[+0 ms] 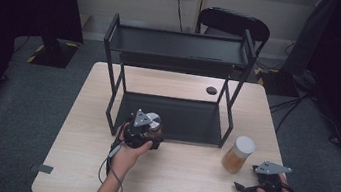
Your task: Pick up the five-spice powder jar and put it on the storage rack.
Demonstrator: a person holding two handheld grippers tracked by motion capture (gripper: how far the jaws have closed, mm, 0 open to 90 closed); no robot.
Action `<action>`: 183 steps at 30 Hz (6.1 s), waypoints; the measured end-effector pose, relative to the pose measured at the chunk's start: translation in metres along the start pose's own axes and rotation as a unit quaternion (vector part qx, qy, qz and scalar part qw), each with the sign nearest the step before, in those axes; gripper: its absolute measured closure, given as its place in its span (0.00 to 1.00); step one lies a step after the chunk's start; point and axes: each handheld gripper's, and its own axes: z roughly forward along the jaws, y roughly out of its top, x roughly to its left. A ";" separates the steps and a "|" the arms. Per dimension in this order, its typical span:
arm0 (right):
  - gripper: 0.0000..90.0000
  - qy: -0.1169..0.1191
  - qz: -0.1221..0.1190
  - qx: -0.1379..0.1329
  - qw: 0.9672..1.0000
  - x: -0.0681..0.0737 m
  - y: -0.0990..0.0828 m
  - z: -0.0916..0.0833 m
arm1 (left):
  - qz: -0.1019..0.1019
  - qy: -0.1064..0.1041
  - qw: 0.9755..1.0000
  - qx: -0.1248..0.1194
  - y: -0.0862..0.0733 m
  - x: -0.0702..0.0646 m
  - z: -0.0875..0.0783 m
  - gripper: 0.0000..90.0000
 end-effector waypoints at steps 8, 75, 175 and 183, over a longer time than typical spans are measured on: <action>0.00 0.000 0.000 0.000 1.000 0.000 0.000 0.000 | -0.007 0.001 1.000 -0.005 0.018 0.007 -0.006 0.35; 0.00 0.000 0.000 0.000 1.000 0.000 0.000 0.000 | 0.042 0.004 0.999 0.016 0.194 -0.007 -0.068 0.35; 0.00 0.000 0.000 0.000 1.000 0.000 0.000 0.000 | -0.034 0.143 0.989 -0.015 0.263 -0.004 -0.041 0.14; 0.00 0.000 0.000 0.000 1.000 0.000 0.000 0.000 | -0.028 0.136 0.990 -0.030 0.255 -0.004 -0.053 0.06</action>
